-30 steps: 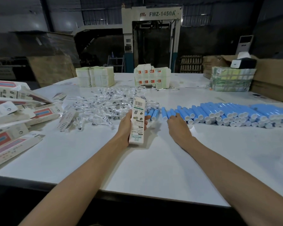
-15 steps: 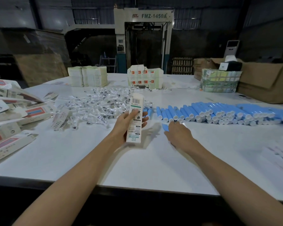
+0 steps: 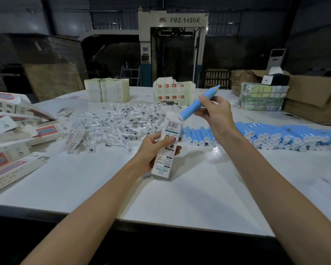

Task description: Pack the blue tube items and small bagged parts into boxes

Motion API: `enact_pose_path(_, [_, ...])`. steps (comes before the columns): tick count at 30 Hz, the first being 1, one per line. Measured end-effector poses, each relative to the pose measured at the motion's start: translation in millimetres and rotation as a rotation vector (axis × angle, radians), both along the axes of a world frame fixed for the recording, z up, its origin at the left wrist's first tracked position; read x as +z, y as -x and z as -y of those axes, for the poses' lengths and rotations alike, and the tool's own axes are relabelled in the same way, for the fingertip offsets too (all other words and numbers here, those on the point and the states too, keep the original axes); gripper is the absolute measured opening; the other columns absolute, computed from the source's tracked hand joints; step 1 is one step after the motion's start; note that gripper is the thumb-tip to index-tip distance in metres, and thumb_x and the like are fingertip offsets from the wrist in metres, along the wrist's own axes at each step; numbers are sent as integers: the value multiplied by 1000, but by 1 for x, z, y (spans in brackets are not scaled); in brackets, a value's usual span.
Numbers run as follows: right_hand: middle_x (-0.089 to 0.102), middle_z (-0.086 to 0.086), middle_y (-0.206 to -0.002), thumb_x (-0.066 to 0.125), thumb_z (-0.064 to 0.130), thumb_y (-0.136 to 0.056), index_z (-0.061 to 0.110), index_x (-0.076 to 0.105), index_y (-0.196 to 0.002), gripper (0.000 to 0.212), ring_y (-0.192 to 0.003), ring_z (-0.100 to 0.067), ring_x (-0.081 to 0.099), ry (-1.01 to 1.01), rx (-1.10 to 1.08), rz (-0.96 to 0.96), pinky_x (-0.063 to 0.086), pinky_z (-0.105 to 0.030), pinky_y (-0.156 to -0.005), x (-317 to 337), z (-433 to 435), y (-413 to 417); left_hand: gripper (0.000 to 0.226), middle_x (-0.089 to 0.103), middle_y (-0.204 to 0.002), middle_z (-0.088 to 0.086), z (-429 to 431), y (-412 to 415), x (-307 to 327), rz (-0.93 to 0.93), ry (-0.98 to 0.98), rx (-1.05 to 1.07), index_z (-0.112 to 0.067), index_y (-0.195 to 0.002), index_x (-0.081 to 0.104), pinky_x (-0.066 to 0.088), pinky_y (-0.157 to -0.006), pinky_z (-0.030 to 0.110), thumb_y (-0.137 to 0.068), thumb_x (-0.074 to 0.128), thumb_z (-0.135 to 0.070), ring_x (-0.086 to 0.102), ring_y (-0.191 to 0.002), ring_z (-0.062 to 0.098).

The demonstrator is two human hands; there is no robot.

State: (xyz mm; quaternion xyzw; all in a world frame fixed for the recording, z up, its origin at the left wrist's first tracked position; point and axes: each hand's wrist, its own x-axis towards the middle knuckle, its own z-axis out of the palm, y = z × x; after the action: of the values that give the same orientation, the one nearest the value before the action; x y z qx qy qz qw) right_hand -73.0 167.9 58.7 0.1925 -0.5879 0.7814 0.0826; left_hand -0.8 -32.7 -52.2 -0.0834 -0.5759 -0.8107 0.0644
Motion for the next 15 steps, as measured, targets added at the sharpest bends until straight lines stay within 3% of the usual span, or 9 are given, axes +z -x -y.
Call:
enact_pose_path(4, [68,-8,-106,73,16,-98,15,53,-109,23,-80,-11,78,1,-72,19,62,-26,-70,6,23,11,36,75,-129,23,-1,-1,0,-10,10,-12,-13,-123,79,65,-87,46,-88,89,-20,77,-107,45])
enact_pose_path(9, [72,-8,-106,73,21,-96,26,33,-138,57,-76,-12,77,-361,-99,-47,58,-24,-65,-4,23,23,37,75,-128,22,-1,-1,1,-9,38,-3,-16,-121,80,65,-87,44,-87,91,-25,77,-107,44])
enact_pose_path(11, [73,-5,-105,76,21,-93,31,34,-141,65,-80,-12,76,-491,-40,-86,54,-25,-68,-6,22,24,36,76,-128,20,-1,-1,1,-6,64,-7,-18,-121,80,65,-86,43,-88,89,-27,78,-105,43])
enact_pose_path(15, [70,-5,-103,82,22,-87,30,46,-132,58,-83,-13,67,-706,55,-123,48,-20,-61,-9,22,21,48,76,-128,21,-3,0,-1,2,92,-14,-12,-132,74,64,-88,45,-90,88,-30,77,-105,43])
